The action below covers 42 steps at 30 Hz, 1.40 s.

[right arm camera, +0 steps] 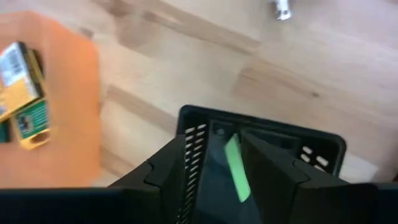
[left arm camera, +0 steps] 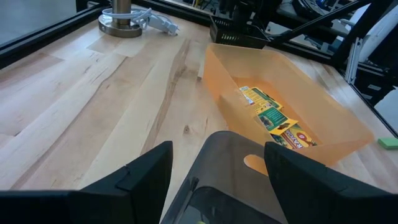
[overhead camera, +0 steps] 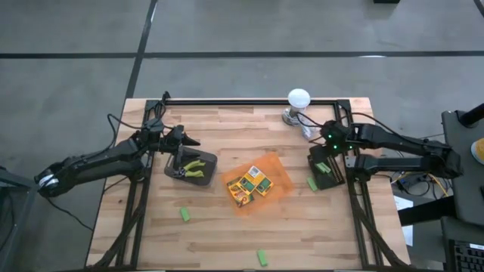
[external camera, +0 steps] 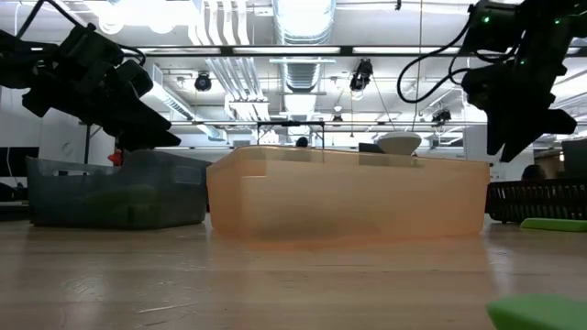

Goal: Pick & Place School Supplies
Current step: Adjust the black basket

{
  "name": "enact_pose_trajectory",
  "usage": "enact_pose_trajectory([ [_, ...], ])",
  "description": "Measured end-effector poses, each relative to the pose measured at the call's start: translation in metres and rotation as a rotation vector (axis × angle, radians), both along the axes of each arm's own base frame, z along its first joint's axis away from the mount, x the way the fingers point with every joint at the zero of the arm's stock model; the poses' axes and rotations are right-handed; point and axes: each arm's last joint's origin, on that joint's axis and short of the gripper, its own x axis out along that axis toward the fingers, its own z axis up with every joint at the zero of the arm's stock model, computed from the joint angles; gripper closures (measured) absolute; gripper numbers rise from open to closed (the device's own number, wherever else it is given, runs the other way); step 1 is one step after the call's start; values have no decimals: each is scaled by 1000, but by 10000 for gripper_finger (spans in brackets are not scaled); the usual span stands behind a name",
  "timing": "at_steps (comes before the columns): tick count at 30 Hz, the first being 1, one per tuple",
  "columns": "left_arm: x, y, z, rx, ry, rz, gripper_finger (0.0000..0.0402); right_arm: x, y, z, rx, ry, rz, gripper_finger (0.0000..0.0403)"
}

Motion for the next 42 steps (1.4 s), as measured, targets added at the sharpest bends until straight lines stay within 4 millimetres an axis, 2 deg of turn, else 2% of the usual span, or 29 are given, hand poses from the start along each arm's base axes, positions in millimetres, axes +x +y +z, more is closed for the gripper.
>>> enact_pose_trajectory([
  [5, 0, 0, 0, 0, 0, 0, 142, 6, -3, -7, 10, 67, 13, 247],
  [12, 0, 0, 0, 0, 0, 0, 142, 15, -7, -18, -25, 189, 127, 264],
  [20, 0, 0, 0, 0, 0, 0, 142, 23, -14, 5, -236, 288, 469, 268],
  [23, 0, 0, 0, 0, 0, 0, 142, 22, -14, 7, -228, 342, 528, 273],
  [33, 0, 0, 0, 0, 0, 0, 142, 36, -18, -13, -111, 442, 589, 277],
  [42, 0, 0, 0, 0, 0, 0, 142, 46, -23, -19, -116, 466, 613, 281],
])
